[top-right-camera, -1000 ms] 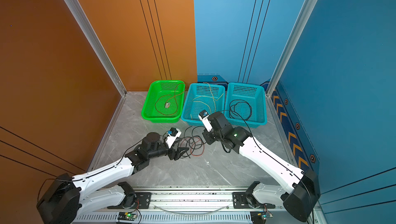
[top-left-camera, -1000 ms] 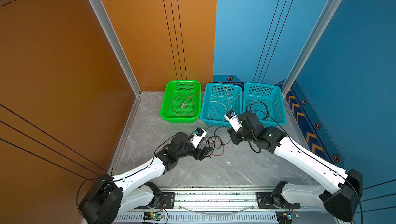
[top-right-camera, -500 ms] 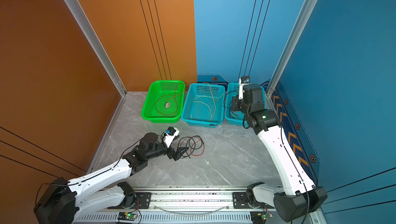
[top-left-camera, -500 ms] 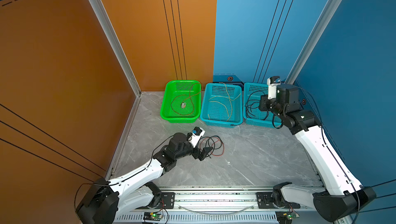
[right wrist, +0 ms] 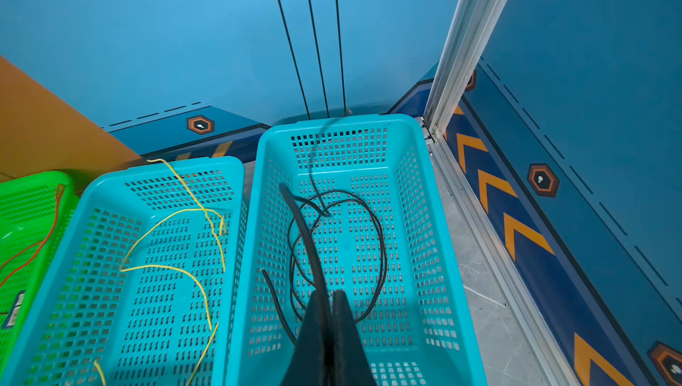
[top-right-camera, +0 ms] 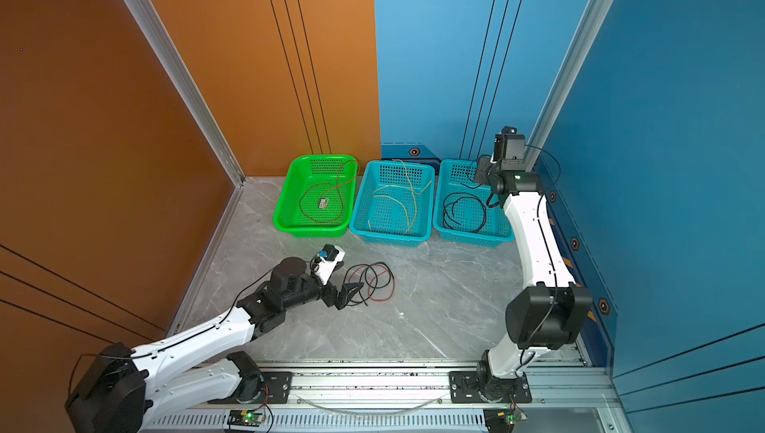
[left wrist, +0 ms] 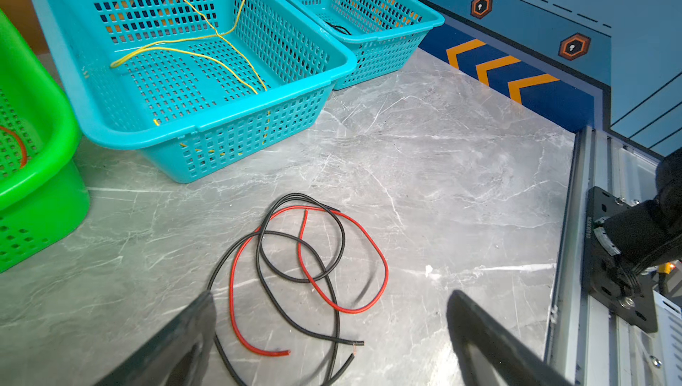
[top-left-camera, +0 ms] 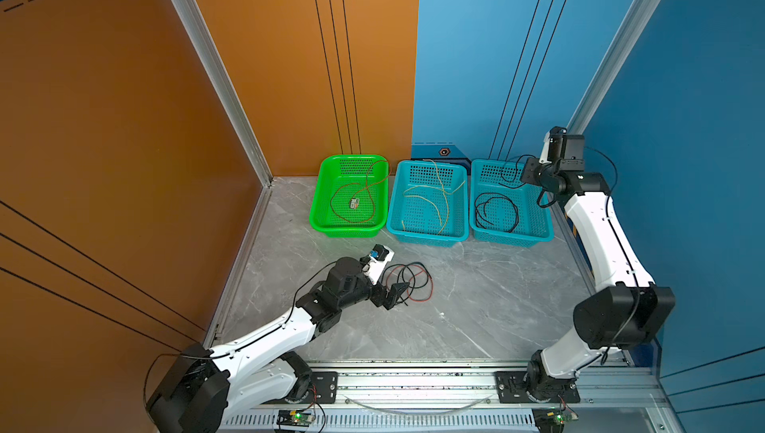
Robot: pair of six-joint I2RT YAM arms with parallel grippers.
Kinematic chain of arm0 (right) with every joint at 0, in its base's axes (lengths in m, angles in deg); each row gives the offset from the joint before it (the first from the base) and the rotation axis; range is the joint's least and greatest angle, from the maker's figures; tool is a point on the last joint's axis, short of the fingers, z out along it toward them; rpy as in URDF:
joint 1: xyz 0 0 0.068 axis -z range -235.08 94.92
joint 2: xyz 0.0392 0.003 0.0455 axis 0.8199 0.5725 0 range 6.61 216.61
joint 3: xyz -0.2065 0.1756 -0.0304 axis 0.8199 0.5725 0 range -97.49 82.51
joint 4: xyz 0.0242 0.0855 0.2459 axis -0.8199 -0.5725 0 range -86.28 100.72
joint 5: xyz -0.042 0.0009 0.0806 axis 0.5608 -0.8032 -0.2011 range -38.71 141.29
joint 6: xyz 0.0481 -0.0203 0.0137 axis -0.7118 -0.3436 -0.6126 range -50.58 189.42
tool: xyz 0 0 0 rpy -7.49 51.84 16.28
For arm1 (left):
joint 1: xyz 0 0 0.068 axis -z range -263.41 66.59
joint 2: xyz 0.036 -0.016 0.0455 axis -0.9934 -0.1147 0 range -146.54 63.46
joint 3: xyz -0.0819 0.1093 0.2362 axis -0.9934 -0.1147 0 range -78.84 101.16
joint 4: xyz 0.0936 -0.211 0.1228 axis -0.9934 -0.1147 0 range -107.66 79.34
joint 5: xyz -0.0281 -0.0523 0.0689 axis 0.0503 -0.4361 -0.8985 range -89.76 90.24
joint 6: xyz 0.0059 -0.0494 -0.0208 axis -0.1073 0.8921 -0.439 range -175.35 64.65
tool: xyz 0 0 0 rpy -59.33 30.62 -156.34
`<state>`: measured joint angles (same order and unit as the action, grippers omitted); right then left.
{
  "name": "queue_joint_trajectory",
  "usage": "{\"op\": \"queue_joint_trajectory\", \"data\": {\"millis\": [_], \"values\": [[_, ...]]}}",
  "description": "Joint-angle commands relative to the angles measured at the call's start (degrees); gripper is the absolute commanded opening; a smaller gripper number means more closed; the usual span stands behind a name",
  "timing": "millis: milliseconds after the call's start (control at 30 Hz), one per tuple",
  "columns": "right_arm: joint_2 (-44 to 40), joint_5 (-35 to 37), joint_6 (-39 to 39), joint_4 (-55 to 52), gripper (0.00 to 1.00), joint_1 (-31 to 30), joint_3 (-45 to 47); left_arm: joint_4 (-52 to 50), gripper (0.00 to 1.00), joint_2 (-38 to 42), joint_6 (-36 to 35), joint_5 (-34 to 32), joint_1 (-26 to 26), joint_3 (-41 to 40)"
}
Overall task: Untangle and sort cables by color
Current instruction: Place the cable in the container.
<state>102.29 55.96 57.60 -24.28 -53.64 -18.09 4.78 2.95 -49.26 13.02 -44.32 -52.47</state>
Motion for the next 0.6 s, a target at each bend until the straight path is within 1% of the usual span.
{"op": "queue_joint_trajectory", "data": {"millis": [0, 167, 200, 333, 367, 433, 500, 567], "values": [[4.31, -0.88, -1.32, -1.12, 0.0, 0.76, -3.81, -0.85, 0.98, 0.92, 0.64, -1.25, 0.55, -0.82], [9.7, -1.21, -1.67, -0.54, 0.0, 0.77, -2.68, -1.98, 0.98, 1.92, 0.49, -2.39, 0.63, -1.13], [10.28, -1.32, -1.75, 0.05, 0.0, 0.77, -0.31, -2.16, 0.98, 2.24, 0.34, -2.95, 0.61, -1.23], [11.67, -0.38, -1.82, 2.34, 0.0, 0.68, 3.86, -3.24, 0.98, 3.01, 0.22, -4.11, 0.59, -1.45], [11.79, 0.31, -1.81, 2.73, 0.03, 0.63, 4.89, -3.6, 0.98, 3.03, 0.02, -4.24, 0.6, -1.42], [11.57, 1.98, -1.98, 3.42, 0.16, 0.55, 6.78, -4.1, 0.98, 3.22, -0.33, -4.4, 0.59, -1.43], [10.75, 4.32, -2.06, 3.86, 0.32, 0.35, 8.61, -4.29, 0.97, 3.13, -0.44, -4.51, 0.59, -1.34], [9.04, 8.16, -1.78, 4.58, 0.43, -0.25, 10.51, -4.29, 0.98, 2.95, -0.41, -4.49, 0.55, -1.29]]}}
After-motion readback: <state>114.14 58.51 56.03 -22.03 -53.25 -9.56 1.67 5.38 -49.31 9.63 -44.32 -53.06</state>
